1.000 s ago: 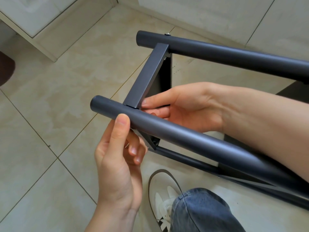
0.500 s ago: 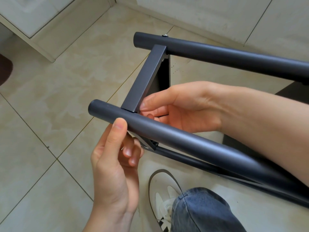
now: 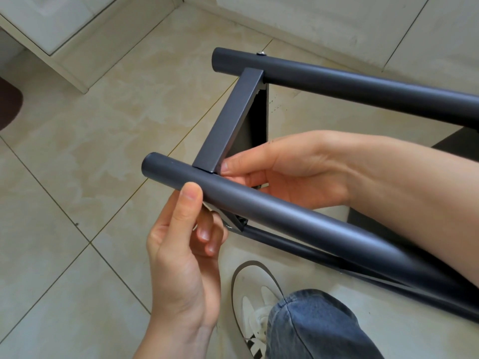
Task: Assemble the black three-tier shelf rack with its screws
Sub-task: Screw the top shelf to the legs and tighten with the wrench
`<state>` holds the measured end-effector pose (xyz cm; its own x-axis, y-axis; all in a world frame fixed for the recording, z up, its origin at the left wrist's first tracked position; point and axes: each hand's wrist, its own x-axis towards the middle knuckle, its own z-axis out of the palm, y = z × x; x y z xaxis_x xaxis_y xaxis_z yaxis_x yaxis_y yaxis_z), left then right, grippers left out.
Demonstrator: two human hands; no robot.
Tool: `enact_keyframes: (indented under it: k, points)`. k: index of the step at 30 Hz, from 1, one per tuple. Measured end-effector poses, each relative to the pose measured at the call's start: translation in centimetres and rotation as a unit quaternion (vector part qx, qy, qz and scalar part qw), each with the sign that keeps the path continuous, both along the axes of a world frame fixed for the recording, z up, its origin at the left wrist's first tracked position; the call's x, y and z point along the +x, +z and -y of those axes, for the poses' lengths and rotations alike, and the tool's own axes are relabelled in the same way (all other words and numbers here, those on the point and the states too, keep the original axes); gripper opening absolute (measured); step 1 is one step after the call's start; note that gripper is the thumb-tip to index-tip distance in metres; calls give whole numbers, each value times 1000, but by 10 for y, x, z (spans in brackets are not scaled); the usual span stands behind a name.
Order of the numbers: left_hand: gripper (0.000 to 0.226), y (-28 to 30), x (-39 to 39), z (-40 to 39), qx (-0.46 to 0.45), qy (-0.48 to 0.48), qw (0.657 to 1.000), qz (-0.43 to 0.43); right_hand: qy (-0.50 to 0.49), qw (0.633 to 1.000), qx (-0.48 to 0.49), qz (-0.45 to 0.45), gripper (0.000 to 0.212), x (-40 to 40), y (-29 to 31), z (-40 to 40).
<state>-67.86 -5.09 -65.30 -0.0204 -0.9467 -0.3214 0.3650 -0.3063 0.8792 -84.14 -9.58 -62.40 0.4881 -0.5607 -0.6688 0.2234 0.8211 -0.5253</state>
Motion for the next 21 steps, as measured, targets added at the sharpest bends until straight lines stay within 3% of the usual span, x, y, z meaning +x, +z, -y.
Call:
enact_keyframes:
  k: [4,12,16,21]
  points:
    - [23,-1,0,-1,3,0,1000,5,0,999,31,14,28,-2,1,1]
    - [30,-2,2,-1,-17,-19,1000,-3,-23,1000,-9,-1,18,5,1,-2]
    - [22,-6,2,-2,-37,11,999,18,-38,998,-40,-9,15,6,0,-1]
    - [27,-8,-1,-2,-71,27,997,17,-29,999,-41,-15,13,4,1,-1]
